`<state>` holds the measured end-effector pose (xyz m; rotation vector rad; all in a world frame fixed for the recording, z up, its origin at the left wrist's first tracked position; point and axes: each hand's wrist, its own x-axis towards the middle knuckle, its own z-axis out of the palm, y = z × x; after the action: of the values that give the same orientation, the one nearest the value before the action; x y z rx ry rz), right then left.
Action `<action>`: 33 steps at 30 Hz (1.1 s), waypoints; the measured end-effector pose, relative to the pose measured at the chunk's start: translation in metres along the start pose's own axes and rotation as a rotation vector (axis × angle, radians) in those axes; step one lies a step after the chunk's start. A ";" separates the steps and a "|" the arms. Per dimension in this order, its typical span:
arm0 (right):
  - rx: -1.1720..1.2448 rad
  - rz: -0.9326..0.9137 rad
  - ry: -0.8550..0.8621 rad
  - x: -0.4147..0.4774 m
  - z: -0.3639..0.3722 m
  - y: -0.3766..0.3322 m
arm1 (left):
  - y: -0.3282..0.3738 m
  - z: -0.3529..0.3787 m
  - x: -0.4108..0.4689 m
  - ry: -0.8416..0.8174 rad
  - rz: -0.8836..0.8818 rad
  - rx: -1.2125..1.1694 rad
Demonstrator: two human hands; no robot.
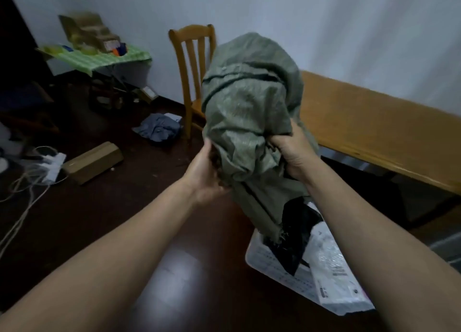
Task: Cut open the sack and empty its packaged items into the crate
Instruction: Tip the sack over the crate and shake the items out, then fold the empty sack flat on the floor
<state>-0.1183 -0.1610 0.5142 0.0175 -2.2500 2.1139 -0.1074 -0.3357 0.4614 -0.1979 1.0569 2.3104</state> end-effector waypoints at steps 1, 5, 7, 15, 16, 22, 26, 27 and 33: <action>-0.024 0.011 -0.034 0.003 0.017 0.009 | 0.000 -0.018 -0.003 0.029 -0.025 -0.027; -0.105 0.049 -0.201 0.010 0.079 0.051 | -0.014 -0.090 -0.006 0.125 -0.056 -0.159; -0.130 0.066 -0.280 0.015 0.105 0.080 | -0.029 -0.121 -0.006 0.199 -0.042 -0.241; -0.194 0.204 -0.497 0.020 0.168 0.245 | -0.136 -0.264 0.033 0.277 0.017 -0.619; -0.201 0.225 -0.509 0.019 0.172 0.270 | -0.155 -0.280 0.040 0.303 0.020 -0.657; -0.229 0.366 -0.563 0.000 0.195 0.436 | -0.271 -0.374 0.071 0.475 0.000 -0.800; -0.225 0.494 -0.623 -0.022 0.200 0.546 | -0.354 -0.428 0.085 0.553 -0.039 -0.867; -0.237 0.524 -0.640 -0.029 0.201 0.572 | -0.375 -0.440 0.087 0.580 -0.058 -0.884; -0.333 0.746 -0.784 -0.060 0.199 0.683 | -0.470 -0.494 0.083 0.782 -0.256 -0.777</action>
<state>-0.0958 -0.3187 -0.1820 -0.0118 -3.5059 2.2439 0.0392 -0.4179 -0.2048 -1.5274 0.3247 2.3058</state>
